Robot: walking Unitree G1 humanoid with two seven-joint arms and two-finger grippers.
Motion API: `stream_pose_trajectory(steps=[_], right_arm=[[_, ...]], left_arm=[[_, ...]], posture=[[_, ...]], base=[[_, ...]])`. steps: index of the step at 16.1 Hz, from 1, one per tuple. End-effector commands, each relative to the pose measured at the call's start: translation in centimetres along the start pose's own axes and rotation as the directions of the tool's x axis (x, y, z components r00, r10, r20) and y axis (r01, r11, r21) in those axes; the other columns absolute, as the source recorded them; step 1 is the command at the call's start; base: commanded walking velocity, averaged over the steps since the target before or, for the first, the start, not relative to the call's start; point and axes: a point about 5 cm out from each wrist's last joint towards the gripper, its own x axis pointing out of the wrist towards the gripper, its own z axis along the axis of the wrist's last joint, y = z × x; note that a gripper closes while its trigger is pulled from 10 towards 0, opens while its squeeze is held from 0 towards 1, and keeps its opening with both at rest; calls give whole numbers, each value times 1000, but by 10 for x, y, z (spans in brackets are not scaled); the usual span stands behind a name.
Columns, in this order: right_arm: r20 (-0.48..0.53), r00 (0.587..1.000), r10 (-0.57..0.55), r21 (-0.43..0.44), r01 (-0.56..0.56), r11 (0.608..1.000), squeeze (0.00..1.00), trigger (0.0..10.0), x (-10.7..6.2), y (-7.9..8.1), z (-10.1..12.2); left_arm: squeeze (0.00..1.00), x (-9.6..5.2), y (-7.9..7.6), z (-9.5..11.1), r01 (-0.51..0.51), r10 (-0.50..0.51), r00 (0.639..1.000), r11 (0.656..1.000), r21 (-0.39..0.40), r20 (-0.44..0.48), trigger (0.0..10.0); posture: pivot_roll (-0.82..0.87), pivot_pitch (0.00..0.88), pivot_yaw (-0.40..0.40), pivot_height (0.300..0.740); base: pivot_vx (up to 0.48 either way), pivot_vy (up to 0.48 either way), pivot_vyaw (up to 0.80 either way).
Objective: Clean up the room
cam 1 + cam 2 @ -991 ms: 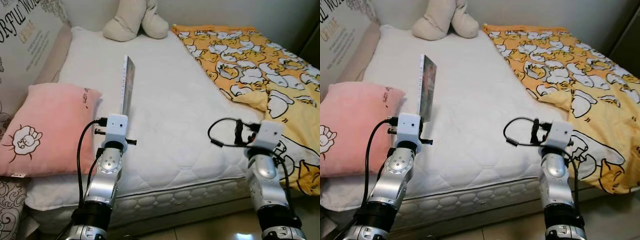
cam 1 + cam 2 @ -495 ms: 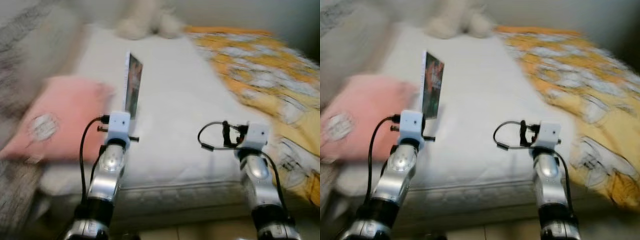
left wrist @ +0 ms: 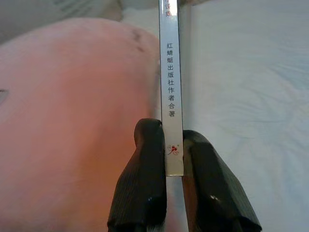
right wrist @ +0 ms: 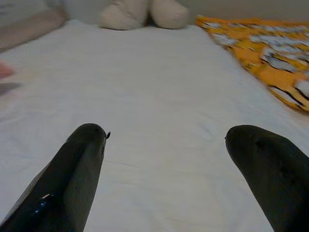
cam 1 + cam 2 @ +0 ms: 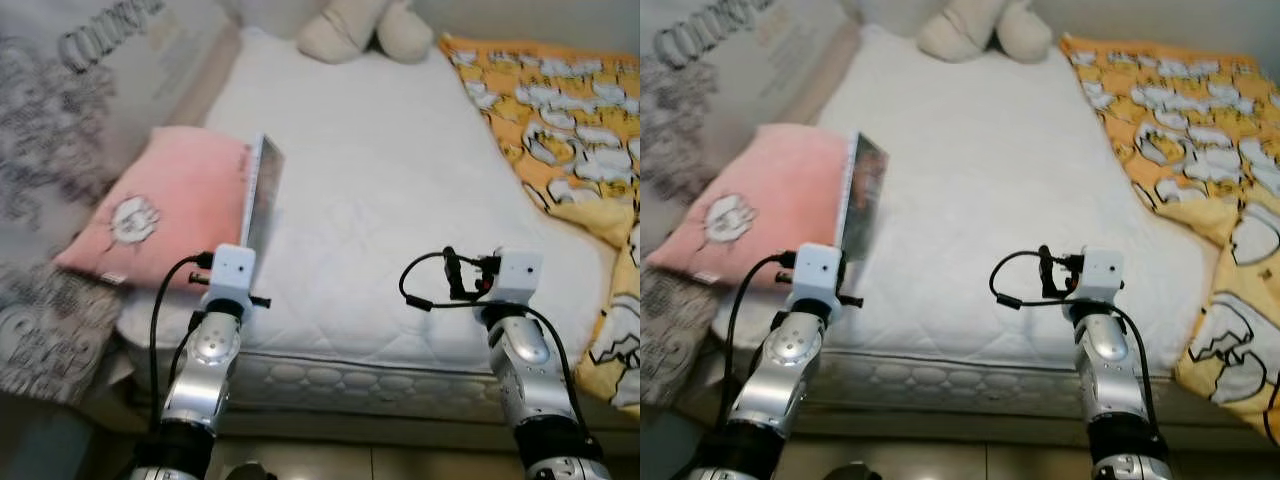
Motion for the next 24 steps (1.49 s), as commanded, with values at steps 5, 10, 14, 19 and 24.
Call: stream_pose_trajectory(steps=[5, 10, 14, 19, 24], right_arm=[[-11, 999, 45, 1, -45, 999, 90, 10000, -1, 12, -3], [32, 996, 85, 0, -85, 996, 98, 10000, -11, 14, 2], [5, 994, 113, -56, -112, 992, 102, 10000, -41, -8, 2], [-37, 990, 133, -68, -135, 988, 106, 10000, -61, -11, 4], [-65, 985, 158, -63, -162, 985, 102, 10000, -60, -6, 4]], left_arm=[[0, 23, -9, 34, 74, -73, 993, 997, -8, 92, 10000], [0, 61, -41, 63, 333, -332, 943, 938, -99, 29, 10000], [0, 65, -69, 61, 509, -555, 831, 791, -341, -47, 10000], [0, 60, -60, 29, 425, -502, 831, 850, -312, -238, 10000], [0, 71, -25, 35, 295, -332, 907, 940, -175, -258, 10000]], posture=[[-17, 0, -38, 740], [-79, 0, -67, 740], [-196, 1, -105, 740], [-232, 19, -117, 740], [-206, 24, -139, 740]], base=[[0, 0, 93], [0, 0, 0], [0, 0, 0], [0, 0, 0], [0, 0, 0]])
